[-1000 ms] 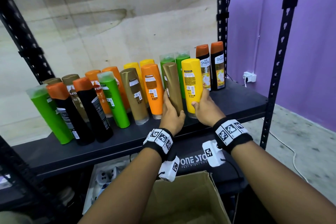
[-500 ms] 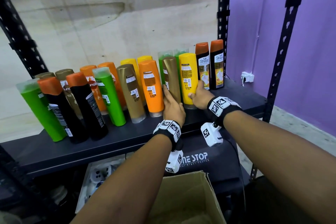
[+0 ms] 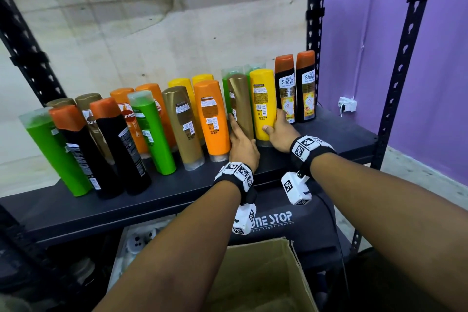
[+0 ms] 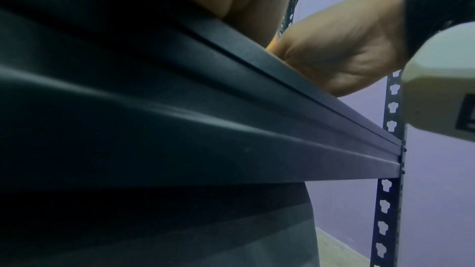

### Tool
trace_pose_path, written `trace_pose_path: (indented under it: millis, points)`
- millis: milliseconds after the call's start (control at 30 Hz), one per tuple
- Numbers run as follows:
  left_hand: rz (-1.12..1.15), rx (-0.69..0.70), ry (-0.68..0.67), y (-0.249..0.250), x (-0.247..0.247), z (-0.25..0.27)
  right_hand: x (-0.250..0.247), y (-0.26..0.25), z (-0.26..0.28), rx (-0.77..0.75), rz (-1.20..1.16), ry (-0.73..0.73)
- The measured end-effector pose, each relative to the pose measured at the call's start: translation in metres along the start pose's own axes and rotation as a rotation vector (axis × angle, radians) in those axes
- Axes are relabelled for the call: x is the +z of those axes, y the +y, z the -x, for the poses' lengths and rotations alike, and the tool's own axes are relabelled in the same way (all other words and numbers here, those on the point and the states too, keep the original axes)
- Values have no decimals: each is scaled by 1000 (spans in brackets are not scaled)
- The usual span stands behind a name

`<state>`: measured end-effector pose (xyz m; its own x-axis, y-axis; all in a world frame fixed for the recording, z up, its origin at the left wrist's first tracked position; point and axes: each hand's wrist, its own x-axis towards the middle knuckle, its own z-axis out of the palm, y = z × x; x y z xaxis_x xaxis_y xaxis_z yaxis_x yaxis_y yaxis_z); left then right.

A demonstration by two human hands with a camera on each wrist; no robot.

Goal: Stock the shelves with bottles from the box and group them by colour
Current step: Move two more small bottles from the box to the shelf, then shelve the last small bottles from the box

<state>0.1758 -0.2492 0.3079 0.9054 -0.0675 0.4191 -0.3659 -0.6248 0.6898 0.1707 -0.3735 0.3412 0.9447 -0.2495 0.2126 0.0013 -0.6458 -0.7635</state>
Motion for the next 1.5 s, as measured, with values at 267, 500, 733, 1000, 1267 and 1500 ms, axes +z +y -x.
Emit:
trace_pose_path:
  millis: [267,500,733,1000,1267,1500]
  points:
    - [-5,7,36,-2,3,-2,16,13,5,-69,-36,146]
    - [-47,39,47,-6,3,2,18,24,6,-95,-25,174]
    - [-56,68,-7,-6,-5,15,15,25,17,-94,-85,218]
    - [-20,255,11,-31,-45,59,24,33,58,-274,-125,330]
    - [50,363,102,-57,-76,114,17,4,96,-407,115,208]
    - [-134,366,49,-105,-84,142,28,-14,128,-421,271,-125]
